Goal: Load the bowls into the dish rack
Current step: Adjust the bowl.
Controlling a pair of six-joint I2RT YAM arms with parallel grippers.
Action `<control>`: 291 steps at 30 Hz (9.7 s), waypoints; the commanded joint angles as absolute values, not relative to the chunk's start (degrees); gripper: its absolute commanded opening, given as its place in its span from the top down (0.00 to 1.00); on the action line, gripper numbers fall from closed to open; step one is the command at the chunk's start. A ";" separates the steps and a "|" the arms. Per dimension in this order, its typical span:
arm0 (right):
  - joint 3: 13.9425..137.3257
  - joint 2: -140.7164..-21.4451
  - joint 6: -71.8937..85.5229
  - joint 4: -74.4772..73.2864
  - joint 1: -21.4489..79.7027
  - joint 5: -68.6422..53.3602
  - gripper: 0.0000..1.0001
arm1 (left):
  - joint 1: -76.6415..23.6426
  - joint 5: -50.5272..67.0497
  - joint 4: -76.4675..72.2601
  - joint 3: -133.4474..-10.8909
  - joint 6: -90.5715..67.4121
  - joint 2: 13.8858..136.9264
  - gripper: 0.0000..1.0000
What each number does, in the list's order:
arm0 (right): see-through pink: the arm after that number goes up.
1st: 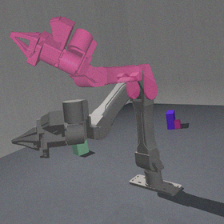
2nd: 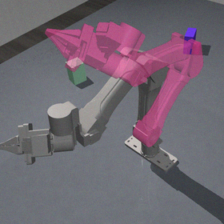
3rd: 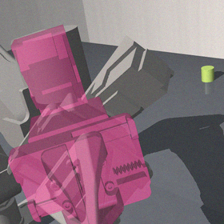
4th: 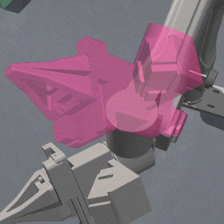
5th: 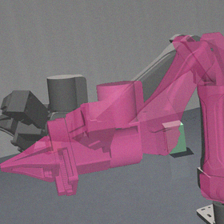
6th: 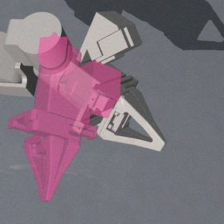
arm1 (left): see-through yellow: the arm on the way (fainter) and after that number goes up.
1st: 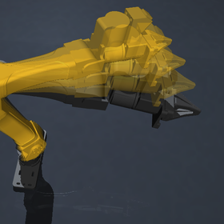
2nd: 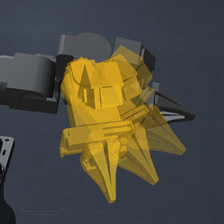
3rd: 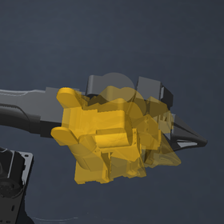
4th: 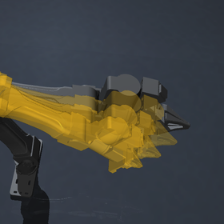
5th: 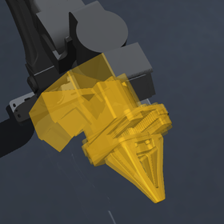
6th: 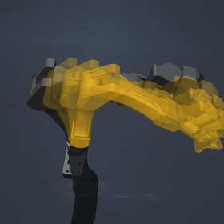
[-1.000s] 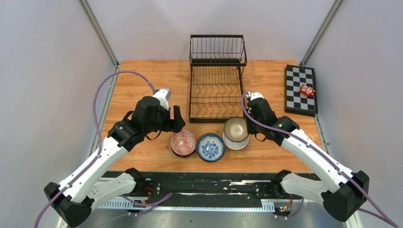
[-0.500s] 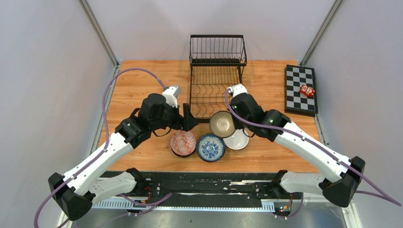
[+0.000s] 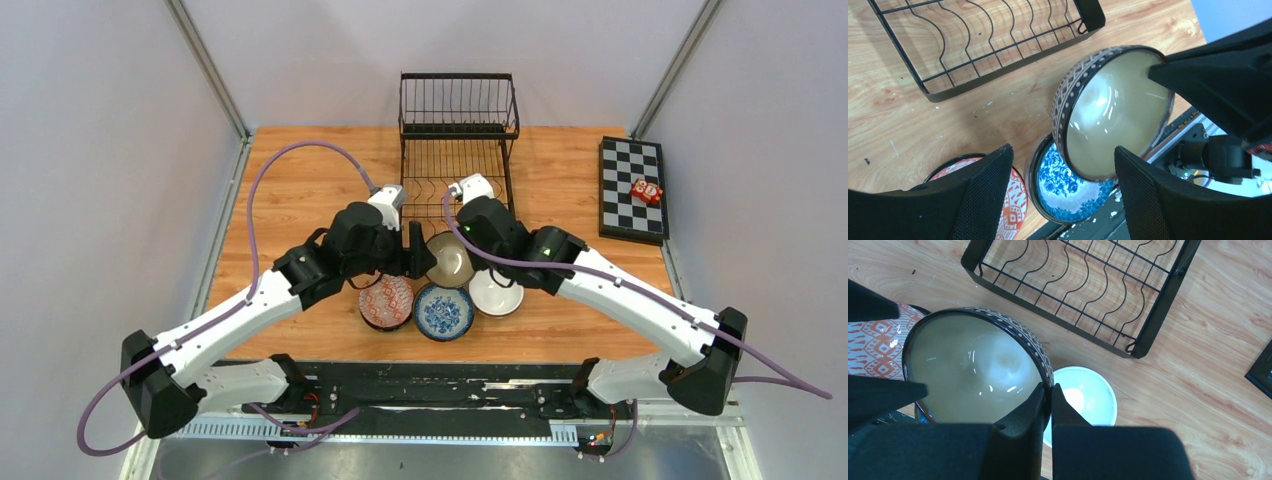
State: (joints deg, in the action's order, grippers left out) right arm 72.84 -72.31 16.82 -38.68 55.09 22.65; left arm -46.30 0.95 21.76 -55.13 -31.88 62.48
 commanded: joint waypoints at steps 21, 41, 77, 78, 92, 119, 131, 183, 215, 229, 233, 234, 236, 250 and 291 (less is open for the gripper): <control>77.99 -74.47 16.38 -37.09 60.36 29.89 0.97 | -48.22 -6.35 17.08 -55.11 -35.63 69.25 0.74; 70.87 -63.98 19.03 -32.53 60.75 22.16 0.63 | -48.14 -6.94 12.88 -51.96 -37.08 65.89 1.00; 53.43 -48.61 33.08 -11.17 60.67 5.56 0.00 | -35.88 20.68 -43.29 -24.97 -57.71 55.86 1.00; 53.48 -48.79 33.33 -10.36 60.70 5.17 0.00 | -35.86 20.80 -44.72 -24.55 -58.27 56.05 1.00; 56.18 -52.62 33.26 -5.06 60.69 2.89 0.00 | -35.47 20.71 -50.98 -22.68 -61.08 56.67 1.00; 56.90 -52.33 31.35 -2.49 60.82 1.54 0.09 | -35.14 18.90 -50.38 -22.63 -61.03 56.67 1.00; 57.96 -54.01 29.25 -4.97 60.78 3.48 0.17 | -35.08 19.24 -49.57 -23.72 -61.07 57.08 1.00; 63.02 -56.00 21.29 -6.95 60.64 15.00 0.97 | -34.20 12.27 -24.21 -29.95 -51.13 51.51 0.14; 61.57 -57.19 26.87 -6.63 59.94 8.70 0.97 | -34.26 24.12 -58.13 -24.29 -63.98 67.26 1.00; 58.34 -52.87 24.12 -10.54 59.77 2.87 0.13 | -34.26 25.87 -45.72 -27.97 -53.48 60.57 1.00; 58.08 -52.19 22.89 -10.67 59.77 -1.53 0.05 | -34.22 26.73 -40.04 -30.22 -49.33 58.55 1.00; 58.09 -52.21 22.84 -10.94 59.77 -1.95 0.03 | -34.25 27.02 -38.91 -30.66 -48.56 58.09 1.00; 58.19 -52.49 22.69 -11.41 59.77 -2.09 0.01 | -34.22 27.52 -37.31 -31.43 -47.31 57.26 1.00; 56.43 -52.39 24.04 -7.95 59.77 -5.87 0.01 | -34.23 29.16 -25.89 -36.86 -38.95 53.55 1.00; 57.32 -50.23 22.92 -4.62 59.68 5.57 0.98 | -34.22 24.95 -17.71 -38.59 -36.90 52.92 0.53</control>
